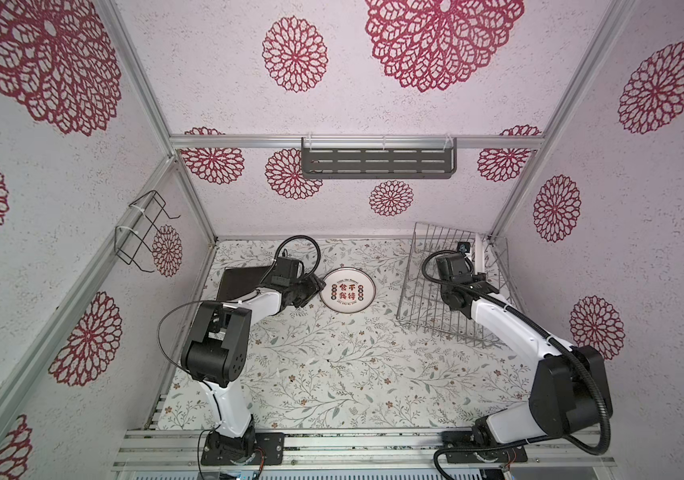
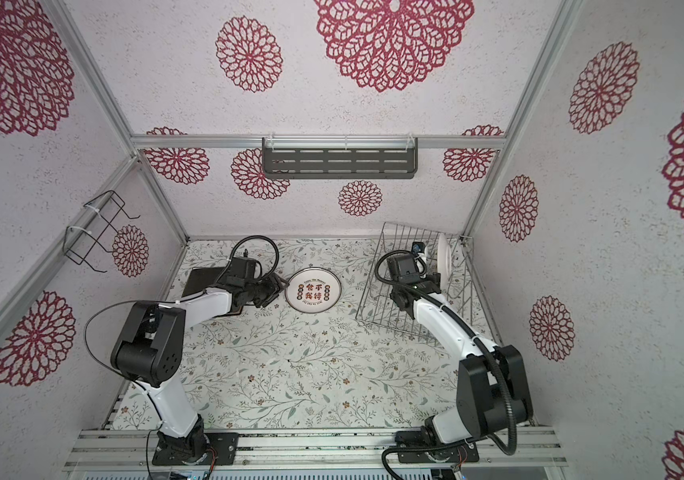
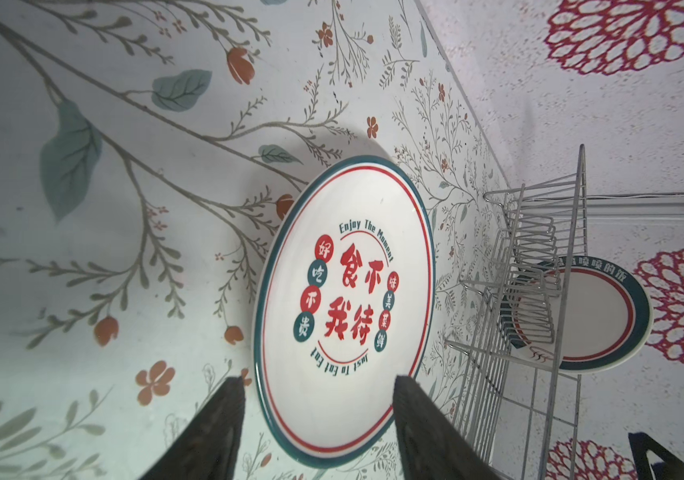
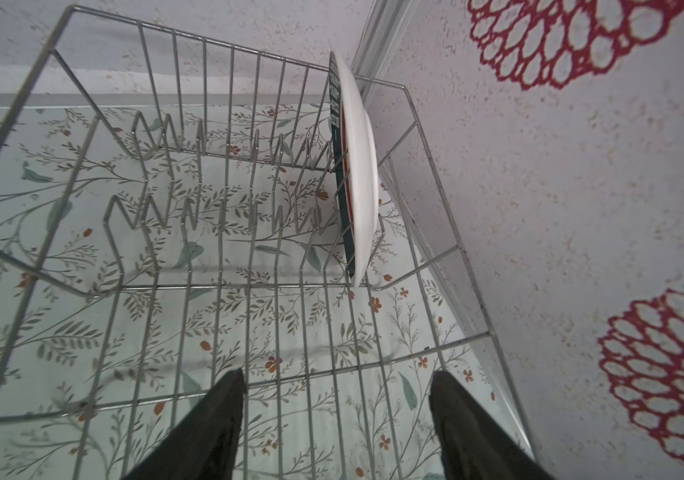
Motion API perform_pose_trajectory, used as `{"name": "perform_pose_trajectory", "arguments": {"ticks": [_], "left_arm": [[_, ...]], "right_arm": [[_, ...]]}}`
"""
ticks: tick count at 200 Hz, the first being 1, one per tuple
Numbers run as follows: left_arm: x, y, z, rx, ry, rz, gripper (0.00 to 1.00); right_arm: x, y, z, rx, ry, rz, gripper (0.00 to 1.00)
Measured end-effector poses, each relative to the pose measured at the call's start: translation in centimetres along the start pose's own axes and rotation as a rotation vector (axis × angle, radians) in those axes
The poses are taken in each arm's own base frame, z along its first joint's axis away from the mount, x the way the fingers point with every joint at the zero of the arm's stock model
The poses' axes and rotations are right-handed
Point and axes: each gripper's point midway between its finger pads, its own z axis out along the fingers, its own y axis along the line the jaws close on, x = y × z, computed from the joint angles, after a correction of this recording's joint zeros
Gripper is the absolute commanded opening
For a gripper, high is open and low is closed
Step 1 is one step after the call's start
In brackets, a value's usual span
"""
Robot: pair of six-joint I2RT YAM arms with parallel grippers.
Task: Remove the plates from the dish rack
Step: 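Move the right gripper down to the green-rimmed white plate in the rack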
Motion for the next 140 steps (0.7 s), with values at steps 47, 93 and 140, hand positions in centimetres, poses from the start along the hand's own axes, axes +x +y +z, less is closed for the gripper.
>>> {"name": "perform_pose_trajectory", "arguments": {"ticks": [47, 93, 140], "left_arm": [[1.1, -0.8, 0.1, 0.032, 0.037, 0.001, 0.62], [0.9, -1.9, 0.0, 0.057, 0.039, 0.009, 0.63], [1.1, -3.4, 0.0, 0.09, 0.05, 0.022, 0.64]], "right_arm": [[-1.5, 0.4, 3.2, 0.117, -0.028, -0.061, 0.7], [-3.0, 0.6, 6.3, 0.184, -0.025, -0.107, 0.7], [-3.7, 0.8, 9.2, 0.219, -0.014, -0.152, 0.66]]}}
